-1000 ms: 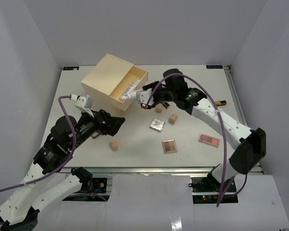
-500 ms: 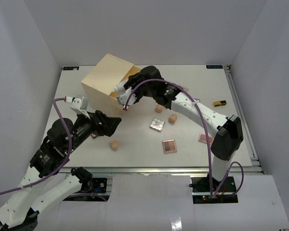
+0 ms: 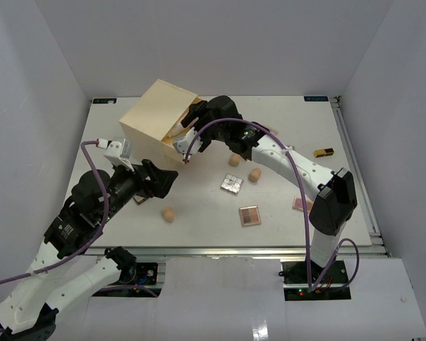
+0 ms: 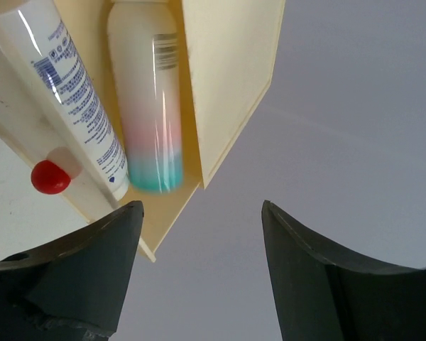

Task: Organize the makeup

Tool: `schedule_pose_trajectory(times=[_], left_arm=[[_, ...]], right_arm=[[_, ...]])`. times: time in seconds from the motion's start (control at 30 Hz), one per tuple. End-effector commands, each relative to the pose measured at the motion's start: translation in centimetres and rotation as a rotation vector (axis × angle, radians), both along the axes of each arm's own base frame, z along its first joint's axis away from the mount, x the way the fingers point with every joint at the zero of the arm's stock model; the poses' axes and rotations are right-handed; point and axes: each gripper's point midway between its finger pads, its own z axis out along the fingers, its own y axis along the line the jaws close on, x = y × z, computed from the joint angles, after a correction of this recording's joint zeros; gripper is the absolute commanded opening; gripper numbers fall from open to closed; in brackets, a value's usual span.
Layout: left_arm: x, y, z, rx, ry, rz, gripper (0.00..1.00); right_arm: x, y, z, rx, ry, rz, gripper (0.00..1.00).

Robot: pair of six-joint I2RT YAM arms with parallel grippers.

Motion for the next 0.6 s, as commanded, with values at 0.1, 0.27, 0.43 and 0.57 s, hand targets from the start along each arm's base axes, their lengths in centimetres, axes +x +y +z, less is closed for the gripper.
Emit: schedule_pose_trajectory(times=[0.1,0.27,0.43,0.57], left_arm=[[0.5,0.2,1.1,0.042,-0.014,0.012,0.98],[1.8,-0.2,1.0,0.092,-0.005,0.026,0.98],[5.1,-1.1,0.5,0.205,0.01,0.076,0.98],[8.5,-3.0,1.5,0.265,-0.021,0.069,0.98]], right_arm=[[0.4,-0.1,6.0,0.204,0.002,-0.037,0.76],[0.1,-3.2,11.3,0.525,0.17,-0.139,0.79],[-1.5,-7.8,12.8,0.948,0.493,-0.243,0.58],[-3.6,-10.5,8.0,1.148,0.763,-0.359,0.3]])
